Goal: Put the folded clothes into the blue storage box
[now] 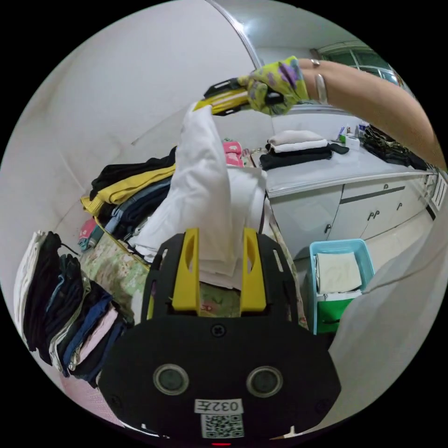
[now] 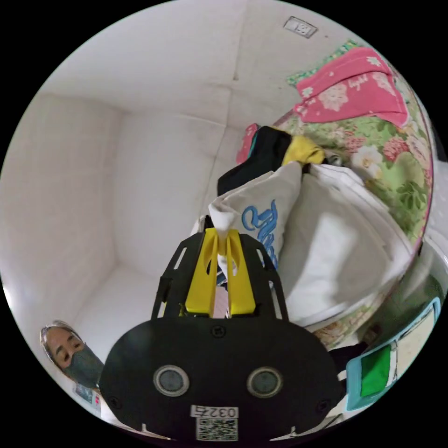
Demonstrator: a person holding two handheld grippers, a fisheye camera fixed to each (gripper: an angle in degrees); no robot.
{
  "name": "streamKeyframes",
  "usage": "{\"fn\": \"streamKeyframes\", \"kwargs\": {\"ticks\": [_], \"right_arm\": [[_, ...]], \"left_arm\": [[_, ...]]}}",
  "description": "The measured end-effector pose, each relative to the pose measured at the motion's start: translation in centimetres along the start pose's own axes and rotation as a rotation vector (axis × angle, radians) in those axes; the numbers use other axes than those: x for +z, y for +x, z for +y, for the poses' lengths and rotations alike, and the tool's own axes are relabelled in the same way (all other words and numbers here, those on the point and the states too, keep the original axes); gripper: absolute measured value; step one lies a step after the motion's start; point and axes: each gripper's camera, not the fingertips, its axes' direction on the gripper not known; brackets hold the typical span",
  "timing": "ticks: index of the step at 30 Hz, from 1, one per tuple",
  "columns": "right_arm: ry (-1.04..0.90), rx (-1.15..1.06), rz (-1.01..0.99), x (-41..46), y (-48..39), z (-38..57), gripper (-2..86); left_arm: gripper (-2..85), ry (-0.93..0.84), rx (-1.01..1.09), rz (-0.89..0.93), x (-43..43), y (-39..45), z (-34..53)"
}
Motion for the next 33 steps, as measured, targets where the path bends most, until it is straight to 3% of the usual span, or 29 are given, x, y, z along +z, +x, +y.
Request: {"fn": "streamKeyframes", "kwargs": {"ticks": [5,10,15,19,22,27,29,33], "right_arm": [[-0.042,-0.049,-0.028,1.7,-3.6,-1.1,0.9],[-0.03,-0.049,-0.079,0.4,-4.5,-2.0,0.8],[0.064,-0.101,-0.174,-6.0,-5.4,-2.3,0.5],[0.16,-0.2,-0.255,-15.4,-6.2,-0.2,0.3],[0.266,-0.215,-0.239,-22.8,-5.2,2.6,0.3],[0.478,-0.084,-0.134,-33.7,-0.2,8.5,0.5],[0.59,0.035,-0.067,-37.8,3.6,12.3,0.5],[0.718,0.299,-0.019,-41.5,10.7,17.9,0.4]], "left_arm": [[8.7,-0.041,-0.092,-0.074,0.8,-1.7,-0.5],[3.6,-0.052,-0.143,-0.032,1.4,-5.0,-1.0],[1.2,0.096,-0.256,0.0,-2.3,-10.4,-2.3],[0.3,0.319,-0.11,0.197,-7.2,-12.8,-5.7],[-0.1,0.372,-0.004,0.412,-7.2,-11.9,-9.3],[-0.2,0.233,0.121,0.706,-1.6,-7.4,-15.4],[-0.2,0.091,0.179,0.849,2.7,-4.1,-17.8],[-0.2,-0.134,0.299,0.947,8.7,1.8,-19.2]]}}
